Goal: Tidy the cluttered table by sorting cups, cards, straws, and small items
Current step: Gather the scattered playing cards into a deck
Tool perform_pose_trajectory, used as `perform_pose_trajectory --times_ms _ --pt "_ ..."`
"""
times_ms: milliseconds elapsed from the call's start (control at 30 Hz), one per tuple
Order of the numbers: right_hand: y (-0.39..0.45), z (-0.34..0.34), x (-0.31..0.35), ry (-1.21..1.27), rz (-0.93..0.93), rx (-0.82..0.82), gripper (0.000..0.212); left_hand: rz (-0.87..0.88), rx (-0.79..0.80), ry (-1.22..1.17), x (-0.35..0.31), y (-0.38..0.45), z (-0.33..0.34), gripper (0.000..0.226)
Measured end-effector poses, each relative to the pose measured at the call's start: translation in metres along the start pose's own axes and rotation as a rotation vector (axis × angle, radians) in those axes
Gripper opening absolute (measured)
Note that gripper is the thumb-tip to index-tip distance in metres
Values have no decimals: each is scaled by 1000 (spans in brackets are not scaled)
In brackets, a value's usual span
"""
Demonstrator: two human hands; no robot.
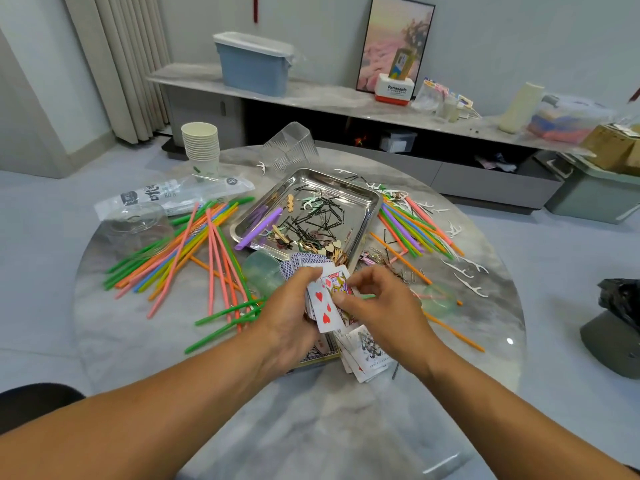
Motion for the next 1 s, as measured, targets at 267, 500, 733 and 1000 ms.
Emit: perform_pose_trajectory --times_ms 267,500,733,1000 --pt "-1 -2 -1 310 295 165 42 144 -90 175 4 5 -2 31" --pt "5 -11 -4 302 360 92 18 143 -84 93 0 3 2 23" --pt "21 -46 -15 -219 281 -63 25 149 -262 56 -8 9 -11 26" --pt "15 -33 -17 -487 141 -53 28 6 -126 -5 -8 3 -3 18"
Point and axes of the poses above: each hand's wrist, its own y-axis towards the middle knuckle, its own z-axis out of the palm, x = y × z, the point moved 2 cm from there along y, towards the middle knuckle, and after that the axes turned 6 degrees about -x, right-handed, at the moved point
